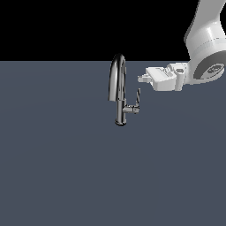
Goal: Turn on the faucet by rotating a designated handle.
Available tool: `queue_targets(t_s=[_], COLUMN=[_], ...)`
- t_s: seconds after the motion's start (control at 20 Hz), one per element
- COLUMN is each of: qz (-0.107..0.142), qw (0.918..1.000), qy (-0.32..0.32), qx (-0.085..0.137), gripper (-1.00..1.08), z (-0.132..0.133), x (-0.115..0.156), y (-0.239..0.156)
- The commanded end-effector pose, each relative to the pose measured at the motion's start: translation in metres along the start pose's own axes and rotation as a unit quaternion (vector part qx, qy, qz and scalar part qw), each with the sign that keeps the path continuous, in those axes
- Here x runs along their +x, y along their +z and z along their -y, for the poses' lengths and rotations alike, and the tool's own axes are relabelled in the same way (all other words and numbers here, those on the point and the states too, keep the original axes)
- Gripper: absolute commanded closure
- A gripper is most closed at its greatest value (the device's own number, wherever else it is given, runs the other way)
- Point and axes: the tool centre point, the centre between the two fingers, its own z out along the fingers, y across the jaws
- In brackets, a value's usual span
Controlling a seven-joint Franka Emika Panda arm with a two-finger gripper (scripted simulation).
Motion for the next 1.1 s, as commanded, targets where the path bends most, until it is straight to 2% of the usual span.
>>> queue_targets(t_s=[0.0,0.25,0.45,1.05], qz=[0.018,0.043,0.055,0.057], qw=[0.9993,0.9961,0.9937,0.9932], qy=[0.022,0.052,0.066,0.068], qx=[0.024,0.057,0.072,0.075], gripper=[1.08,1.08,1.08,1.08], z=[0.001,0.001,0.000,-0.007], x=[0.017,0.041,0.052,0.053], y=[0.000,0.003,0.005,0.006])
